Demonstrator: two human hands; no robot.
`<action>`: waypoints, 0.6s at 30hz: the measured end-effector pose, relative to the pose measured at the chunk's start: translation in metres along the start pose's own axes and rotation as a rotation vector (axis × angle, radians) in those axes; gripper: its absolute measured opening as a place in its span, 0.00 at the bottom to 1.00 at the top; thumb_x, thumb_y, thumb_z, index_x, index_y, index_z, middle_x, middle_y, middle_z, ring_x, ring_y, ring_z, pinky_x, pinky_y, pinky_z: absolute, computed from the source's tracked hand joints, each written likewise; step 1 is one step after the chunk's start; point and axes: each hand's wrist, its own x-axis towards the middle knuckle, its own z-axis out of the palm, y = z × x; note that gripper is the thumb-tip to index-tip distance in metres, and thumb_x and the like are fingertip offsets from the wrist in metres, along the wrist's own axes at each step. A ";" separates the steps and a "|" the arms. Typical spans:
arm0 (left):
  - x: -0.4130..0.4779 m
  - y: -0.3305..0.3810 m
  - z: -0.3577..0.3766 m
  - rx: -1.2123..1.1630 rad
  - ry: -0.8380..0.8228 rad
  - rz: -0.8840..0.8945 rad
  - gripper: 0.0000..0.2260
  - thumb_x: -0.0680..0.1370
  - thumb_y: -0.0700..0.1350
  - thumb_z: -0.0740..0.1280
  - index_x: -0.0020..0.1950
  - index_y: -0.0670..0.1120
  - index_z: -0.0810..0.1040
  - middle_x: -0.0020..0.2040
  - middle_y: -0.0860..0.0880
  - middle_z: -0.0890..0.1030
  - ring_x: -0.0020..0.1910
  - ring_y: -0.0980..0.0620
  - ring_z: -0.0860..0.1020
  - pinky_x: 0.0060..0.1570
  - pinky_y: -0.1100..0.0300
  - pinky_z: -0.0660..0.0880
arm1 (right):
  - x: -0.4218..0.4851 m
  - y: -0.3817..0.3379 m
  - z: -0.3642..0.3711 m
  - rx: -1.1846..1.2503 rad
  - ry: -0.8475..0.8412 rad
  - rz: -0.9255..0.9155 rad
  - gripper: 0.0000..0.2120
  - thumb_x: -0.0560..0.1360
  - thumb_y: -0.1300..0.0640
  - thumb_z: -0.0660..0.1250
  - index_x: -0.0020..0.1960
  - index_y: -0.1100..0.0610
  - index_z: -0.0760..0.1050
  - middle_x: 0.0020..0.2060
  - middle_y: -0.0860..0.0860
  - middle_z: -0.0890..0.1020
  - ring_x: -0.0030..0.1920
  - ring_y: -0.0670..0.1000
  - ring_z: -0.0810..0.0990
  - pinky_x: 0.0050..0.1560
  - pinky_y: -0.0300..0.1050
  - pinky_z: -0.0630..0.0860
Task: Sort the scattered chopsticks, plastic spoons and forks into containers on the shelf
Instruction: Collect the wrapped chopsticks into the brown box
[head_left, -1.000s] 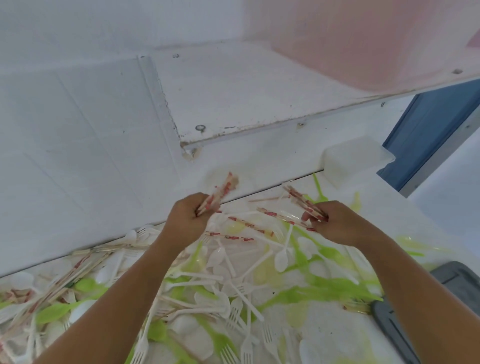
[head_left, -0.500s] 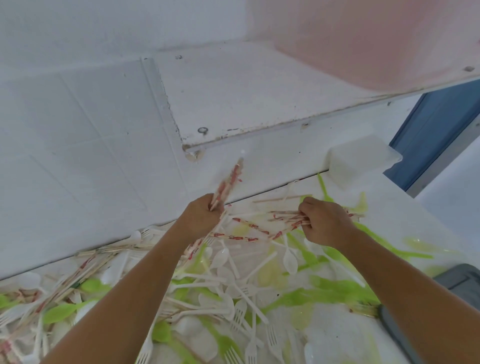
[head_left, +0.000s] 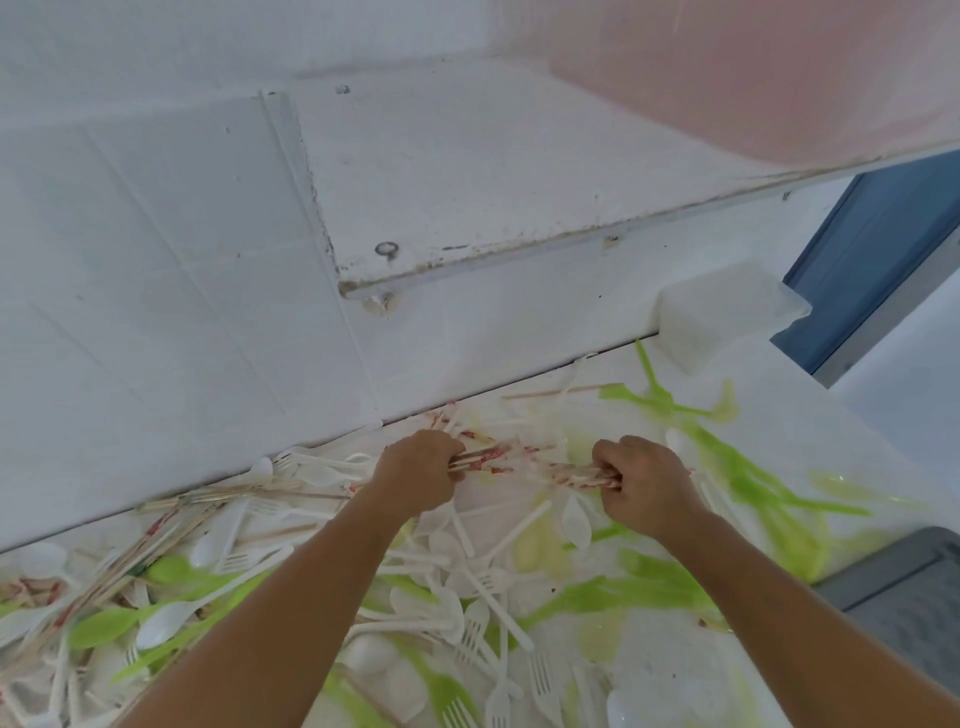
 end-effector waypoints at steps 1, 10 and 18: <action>-0.002 -0.001 -0.003 -0.087 0.036 -0.027 0.10 0.79 0.52 0.68 0.38 0.54 0.75 0.41 0.54 0.78 0.48 0.46 0.81 0.45 0.55 0.76 | -0.001 -0.002 -0.002 0.075 0.025 0.069 0.07 0.60 0.61 0.62 0.38 0.53 0.72 0.27 0.47 0.70 0.27 0.54 0.70 0.25 0.47 0.68; -0.031 -0.008 -0.073 -0.830 0.356 -0.163 0.09 0.82 0.50 0.70 0.44 0.52 0.87 0.41 0.62 0.86 0.35 0.64 0.79 0.34 0.74 0.70 | 0.064 -0.049 -0.015 0.338 -0.223 0.536 0.09 0.76 0.58 0.60 0.37 0.56 0.74 0.34 0.52 0.80 0.39 0.58 0.78 0.35 0.46 0.68; -0.050 -0.027 -0.096 -1.260 0.518 -0.164 0.14 0.85 0.48 0.64 0.47 0.39 0.79 0.36 0.46 0.81 0.35 0.45 0.83 0.41 0.52 0.82 | 0.086 -0.104 0.034 -0.186 -0.459 0.342 0.14 0.71 0.56 0.68 0.57 0.53 0.80 0.48 0.52 0.79 0.52 0.58 0.83 0.46 0.46 0.75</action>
